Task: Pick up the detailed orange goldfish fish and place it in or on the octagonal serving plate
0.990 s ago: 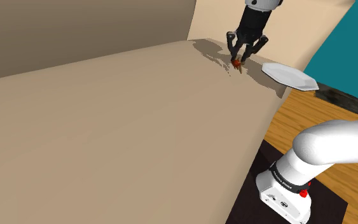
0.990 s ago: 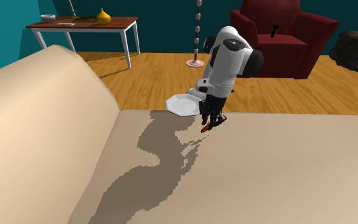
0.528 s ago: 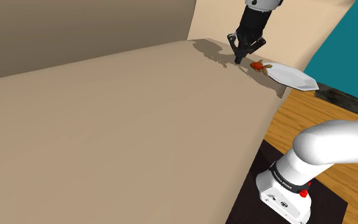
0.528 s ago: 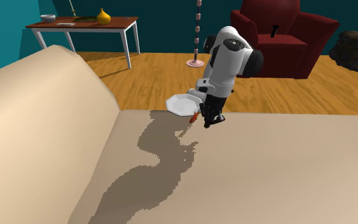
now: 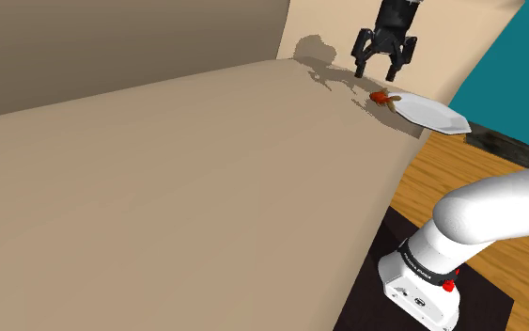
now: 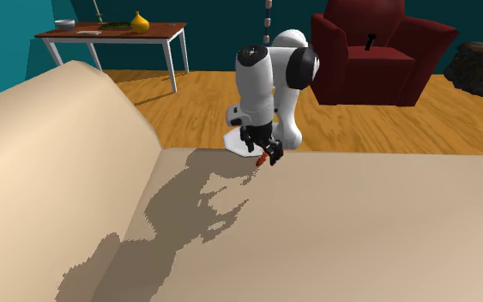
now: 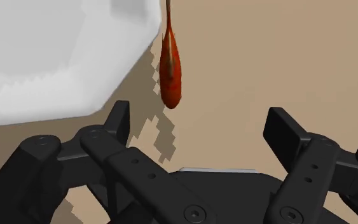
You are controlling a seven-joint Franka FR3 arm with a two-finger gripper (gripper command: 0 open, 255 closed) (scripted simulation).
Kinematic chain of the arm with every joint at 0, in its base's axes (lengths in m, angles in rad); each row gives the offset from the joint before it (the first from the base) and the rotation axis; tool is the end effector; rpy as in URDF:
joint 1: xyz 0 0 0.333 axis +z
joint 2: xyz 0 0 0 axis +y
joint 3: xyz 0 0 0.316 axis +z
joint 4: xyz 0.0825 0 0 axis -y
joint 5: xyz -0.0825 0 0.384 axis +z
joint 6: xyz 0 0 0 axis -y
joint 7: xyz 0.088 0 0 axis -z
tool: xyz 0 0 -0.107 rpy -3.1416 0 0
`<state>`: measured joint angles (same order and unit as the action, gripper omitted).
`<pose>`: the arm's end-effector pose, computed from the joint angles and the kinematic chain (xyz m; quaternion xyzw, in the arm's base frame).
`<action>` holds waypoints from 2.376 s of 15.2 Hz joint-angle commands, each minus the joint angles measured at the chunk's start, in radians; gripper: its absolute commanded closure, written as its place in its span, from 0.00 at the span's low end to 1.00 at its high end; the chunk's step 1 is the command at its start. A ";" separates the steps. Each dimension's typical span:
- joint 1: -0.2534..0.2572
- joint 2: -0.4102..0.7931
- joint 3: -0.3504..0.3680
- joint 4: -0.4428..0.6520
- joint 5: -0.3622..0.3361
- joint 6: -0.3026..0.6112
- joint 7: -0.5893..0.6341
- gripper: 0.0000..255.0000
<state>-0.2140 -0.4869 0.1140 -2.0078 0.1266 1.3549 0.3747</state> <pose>0.3755 -0.0110 0.6311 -0.9678 0.2346 0.0883 0.0249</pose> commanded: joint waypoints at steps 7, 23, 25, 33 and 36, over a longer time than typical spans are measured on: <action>0.003 0.041 -0.058 -0.038 0.018 -0.028 -0.124 0.00; 0.003 0.025 -0.057 -0.074 0.018 -0.007 -0.127 1.00; 0.003 0.023 -0.058 -0.076 0.018 -0.007 -0.127 1.00; 0.004 0.054 -0.060 0.048 0.020 -0.100 -0.114 1.00; 0.004 0.067 -0.061 0.101 0.020 -0.140 -0.109 1.00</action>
<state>-0.2105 -0.4281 0.0526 -1.9279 0.1461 1.2283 0.2631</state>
